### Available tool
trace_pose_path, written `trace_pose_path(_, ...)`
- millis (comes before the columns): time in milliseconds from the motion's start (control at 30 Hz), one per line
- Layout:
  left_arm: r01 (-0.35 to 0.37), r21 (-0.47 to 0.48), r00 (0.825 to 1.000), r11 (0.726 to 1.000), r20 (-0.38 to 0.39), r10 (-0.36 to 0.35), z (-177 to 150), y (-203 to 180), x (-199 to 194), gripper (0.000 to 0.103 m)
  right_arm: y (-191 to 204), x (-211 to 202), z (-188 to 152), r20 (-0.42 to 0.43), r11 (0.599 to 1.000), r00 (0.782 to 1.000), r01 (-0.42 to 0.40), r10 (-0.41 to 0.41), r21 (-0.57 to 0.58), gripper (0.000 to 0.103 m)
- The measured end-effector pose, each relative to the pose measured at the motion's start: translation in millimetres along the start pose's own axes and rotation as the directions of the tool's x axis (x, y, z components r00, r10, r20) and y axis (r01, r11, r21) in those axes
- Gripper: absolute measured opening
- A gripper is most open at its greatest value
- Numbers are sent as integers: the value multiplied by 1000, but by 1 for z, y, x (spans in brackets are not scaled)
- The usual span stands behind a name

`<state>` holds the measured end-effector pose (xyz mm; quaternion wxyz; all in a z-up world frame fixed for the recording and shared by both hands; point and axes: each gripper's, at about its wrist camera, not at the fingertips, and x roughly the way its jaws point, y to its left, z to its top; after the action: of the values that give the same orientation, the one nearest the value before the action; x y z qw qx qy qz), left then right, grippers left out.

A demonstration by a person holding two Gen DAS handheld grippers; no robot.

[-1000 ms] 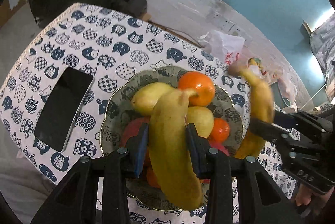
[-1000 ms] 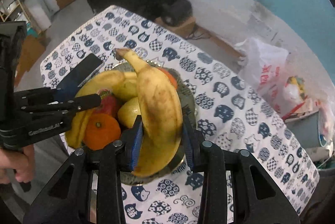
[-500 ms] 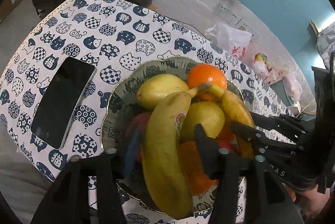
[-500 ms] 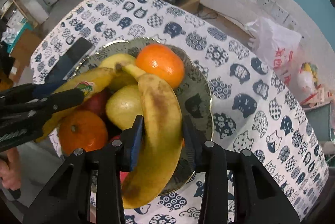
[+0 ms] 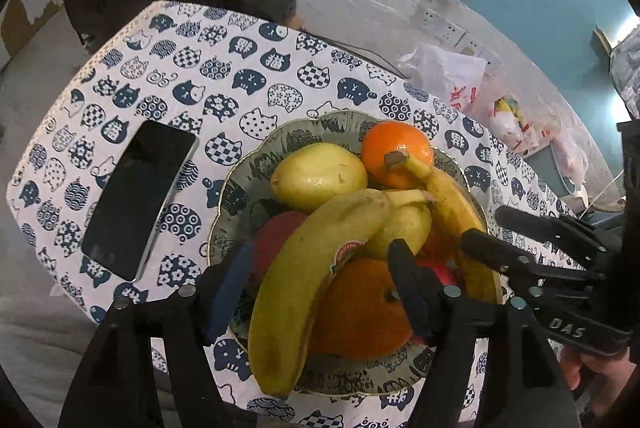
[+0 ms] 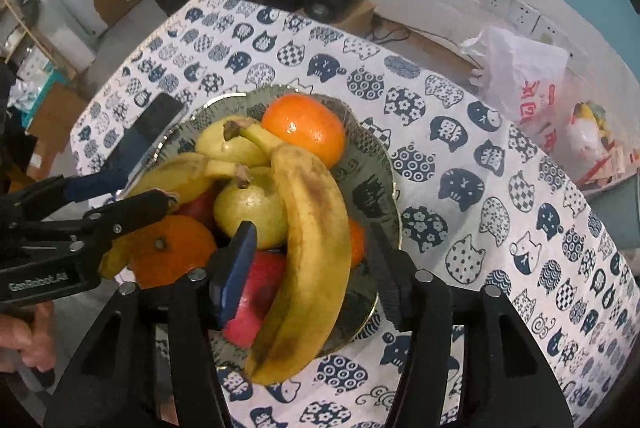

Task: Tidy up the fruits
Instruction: 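Open both grippers and withdraw them from the plate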

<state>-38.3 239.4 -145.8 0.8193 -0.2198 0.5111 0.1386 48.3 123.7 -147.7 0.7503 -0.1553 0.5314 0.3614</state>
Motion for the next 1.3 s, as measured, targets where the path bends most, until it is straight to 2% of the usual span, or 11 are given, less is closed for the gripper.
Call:
trace_pose_path(200,-30,59,998,998,53,27,-6,-16,-34,72,-3,-36,-4,61,999,998,5,-8,51,68)
trace_pose_path(267,-36,76,997,996,73,30,-8,-22,-48,79,-5,-54,-7,92,997,996,12,-19,72,71)
trace_pose_path(400,-46,131,992,990,121,30,-12,-38,-77,81,-8,-86,-13,154,994,987,30,-47,109,78)
trace_pose_path(533,-68,178,987,982,158,40,-17,-51,-95,86,-7,-112,-17,199,992,978,45,-68,119,78)
trace_pose_path(800,-88,223,979,971,200,43,-26,-66,-124,87,-1,-156,-31,272,991,958,64,-93,116,78)
trace_pose_path(1000,-100,235,969,967,242,41,-33,-72,-143,88,-3,-173,-46,287,991,952,80,-109,111,79)
trace_pose_path(1300,-104,288,961,952,275,22,-39,-94,-161,99,-7,-190,-62,305,985,939,135,-160,103,79)
